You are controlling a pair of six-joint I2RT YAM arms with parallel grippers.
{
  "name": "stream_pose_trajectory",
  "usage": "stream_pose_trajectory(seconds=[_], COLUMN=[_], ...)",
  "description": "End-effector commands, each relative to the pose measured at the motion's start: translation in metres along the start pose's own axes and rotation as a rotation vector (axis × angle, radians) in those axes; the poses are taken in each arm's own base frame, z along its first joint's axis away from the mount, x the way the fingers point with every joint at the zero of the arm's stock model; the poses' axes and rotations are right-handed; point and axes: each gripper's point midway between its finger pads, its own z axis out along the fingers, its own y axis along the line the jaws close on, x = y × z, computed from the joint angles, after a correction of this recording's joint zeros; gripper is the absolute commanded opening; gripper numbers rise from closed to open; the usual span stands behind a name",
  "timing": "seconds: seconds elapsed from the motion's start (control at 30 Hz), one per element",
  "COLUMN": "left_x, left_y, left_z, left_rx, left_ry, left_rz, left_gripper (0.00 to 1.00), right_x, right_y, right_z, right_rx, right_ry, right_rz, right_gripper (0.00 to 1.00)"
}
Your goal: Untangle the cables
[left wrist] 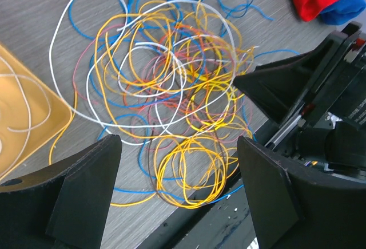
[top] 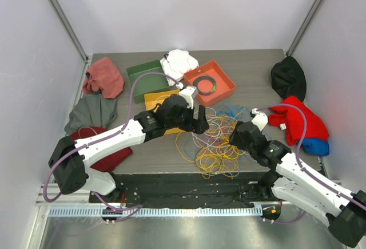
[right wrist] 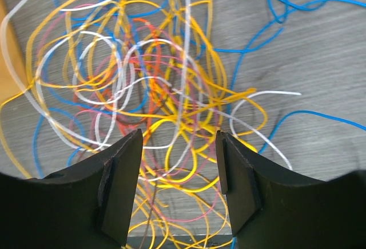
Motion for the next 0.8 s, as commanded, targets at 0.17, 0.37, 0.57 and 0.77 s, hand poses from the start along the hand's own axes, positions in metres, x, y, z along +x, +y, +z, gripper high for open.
stream_pose_trajectory(seconds=[0.17,0.37,0.57,0.77], left_x=[-0.001,0.001,-0.014,-0.033], left_y=[-0.004,-0.004,-0.015,-0.037], left_z=[-0.008,-0.011,-0.023,-0.037], left_rx=[0.043,0.049,0.095,0.198], left_ry=[-0.038,-0.039,-0.099,-0.168], left_rz=[-0.020,-0.026,-0.020,-0.046], left_gripper=[0.87,0.86,0.85,0.86], right_x=[0.007,-0.003,-0.076,-0.142], right_y=[-0.008,0.005,0.041,0.069], right_z=[0.027,0.024,-0.049,-0.140], right_rx=[0.097,0.035,-0.213,-0.428], right_ry=[-0.022,-0.059,-0.244,-0.383], right_rz=[0.052,0.088,0.162,0.127], right_gripper=[0.52,0.01,0.01,0.01])
